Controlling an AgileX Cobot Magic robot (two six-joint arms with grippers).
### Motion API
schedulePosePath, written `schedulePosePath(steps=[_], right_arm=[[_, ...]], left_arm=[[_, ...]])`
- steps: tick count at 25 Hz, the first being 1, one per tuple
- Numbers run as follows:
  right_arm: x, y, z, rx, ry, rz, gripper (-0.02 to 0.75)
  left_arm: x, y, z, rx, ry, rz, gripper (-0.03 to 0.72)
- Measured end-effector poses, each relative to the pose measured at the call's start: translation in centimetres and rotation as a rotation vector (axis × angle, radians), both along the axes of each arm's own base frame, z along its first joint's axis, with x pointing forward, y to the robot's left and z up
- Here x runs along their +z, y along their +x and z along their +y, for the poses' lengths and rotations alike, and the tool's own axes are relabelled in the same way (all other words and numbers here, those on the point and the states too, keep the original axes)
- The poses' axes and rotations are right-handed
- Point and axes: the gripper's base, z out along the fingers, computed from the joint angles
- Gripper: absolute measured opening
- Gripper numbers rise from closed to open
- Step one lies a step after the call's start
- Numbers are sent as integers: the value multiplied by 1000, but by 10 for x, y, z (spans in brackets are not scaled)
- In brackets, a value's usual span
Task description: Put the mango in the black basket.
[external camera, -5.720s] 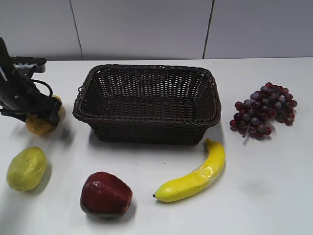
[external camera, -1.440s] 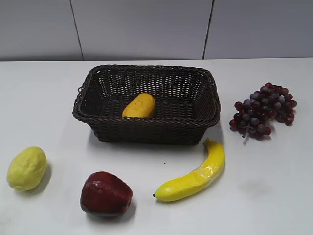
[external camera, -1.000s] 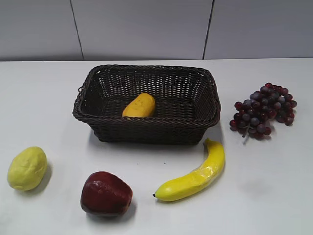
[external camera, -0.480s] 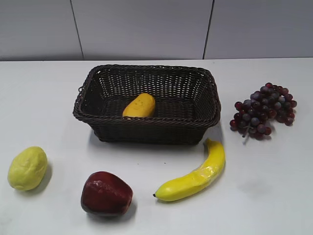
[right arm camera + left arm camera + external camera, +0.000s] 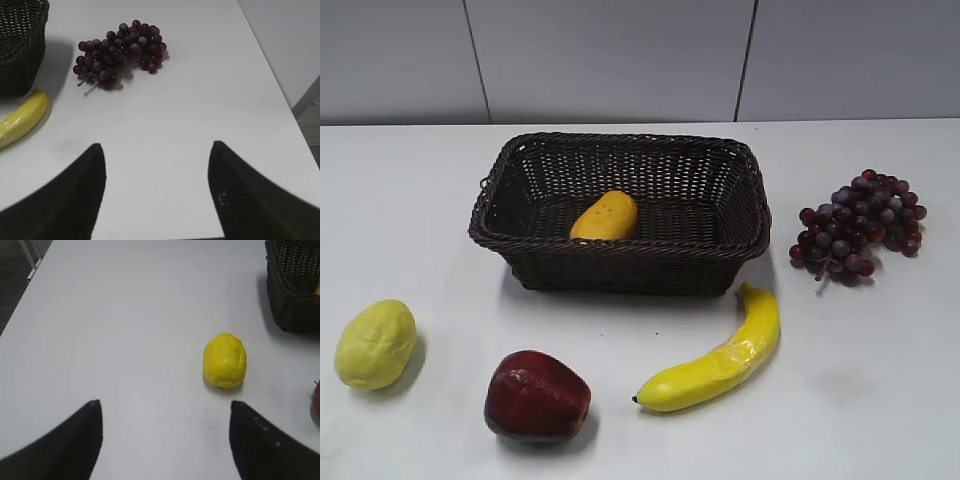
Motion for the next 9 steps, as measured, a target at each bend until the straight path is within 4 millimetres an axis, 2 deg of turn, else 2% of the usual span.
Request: schedulePosePath(steps=[9], right_arm=[[0,0,0,0,0,0,498]], left_arm=[[0,0,0,0,0,0,588]])
